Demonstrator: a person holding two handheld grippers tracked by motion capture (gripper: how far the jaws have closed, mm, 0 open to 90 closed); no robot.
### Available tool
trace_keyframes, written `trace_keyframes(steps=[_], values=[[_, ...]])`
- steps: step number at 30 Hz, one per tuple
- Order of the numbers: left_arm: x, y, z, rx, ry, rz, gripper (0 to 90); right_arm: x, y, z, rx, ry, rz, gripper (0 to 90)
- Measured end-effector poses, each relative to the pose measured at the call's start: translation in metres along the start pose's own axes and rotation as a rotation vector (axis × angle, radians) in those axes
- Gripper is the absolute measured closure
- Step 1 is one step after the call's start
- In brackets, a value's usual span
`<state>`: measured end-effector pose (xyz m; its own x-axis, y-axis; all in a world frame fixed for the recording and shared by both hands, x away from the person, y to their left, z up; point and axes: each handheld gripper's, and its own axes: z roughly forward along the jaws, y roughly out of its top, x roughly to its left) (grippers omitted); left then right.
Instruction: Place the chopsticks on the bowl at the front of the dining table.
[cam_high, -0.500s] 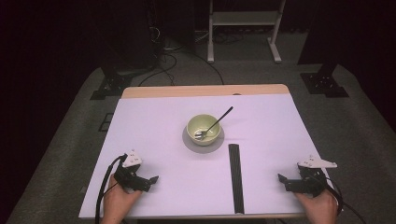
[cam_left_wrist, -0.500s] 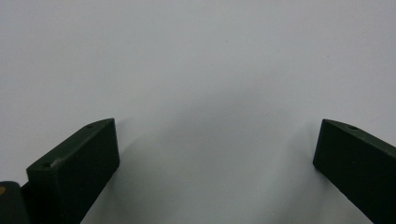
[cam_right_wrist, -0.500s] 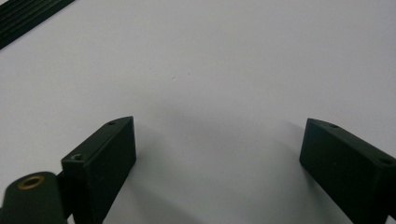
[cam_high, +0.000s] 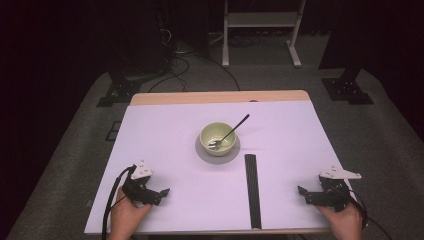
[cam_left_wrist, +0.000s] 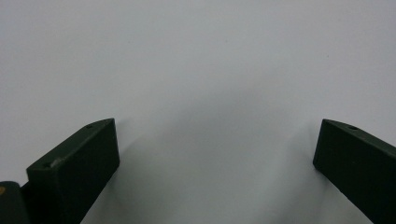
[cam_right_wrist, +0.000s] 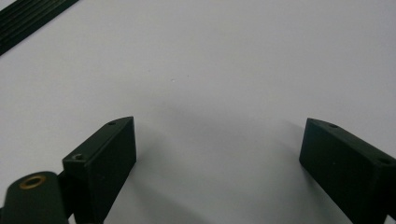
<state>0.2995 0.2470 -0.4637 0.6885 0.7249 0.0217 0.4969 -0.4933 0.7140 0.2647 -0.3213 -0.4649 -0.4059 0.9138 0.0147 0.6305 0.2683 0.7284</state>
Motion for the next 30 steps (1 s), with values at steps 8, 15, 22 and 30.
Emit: trace_keyframes(steps=[8, 15, 22, 30], values=[[0.0, 0.0, 0.0, 0.0, 0.001, 0.002, 0.0, 0.016, 0.009, -0.005, 0.014, 0.065, 0.031, 9.9], [0.0, 0.0, 0.0, 0.0, 0.0, 0.0, 0.0, 0.042, 0.027, -0.001, 0.035, 0.094, -0.004, 9.9], [0.0, 0.0, 0.0, 0.0, 0.0, 0.0, 0.0, 0.067, 0.046, 0.011, 0.055, 0.128, -0.037, 10.0], [0.0, 0.0, 0.0, 0.0, 0.0, 0.0, 0.0, 0.091, 0.057, 0.032, 0.092, 0.167, -0.081, 9.9]])
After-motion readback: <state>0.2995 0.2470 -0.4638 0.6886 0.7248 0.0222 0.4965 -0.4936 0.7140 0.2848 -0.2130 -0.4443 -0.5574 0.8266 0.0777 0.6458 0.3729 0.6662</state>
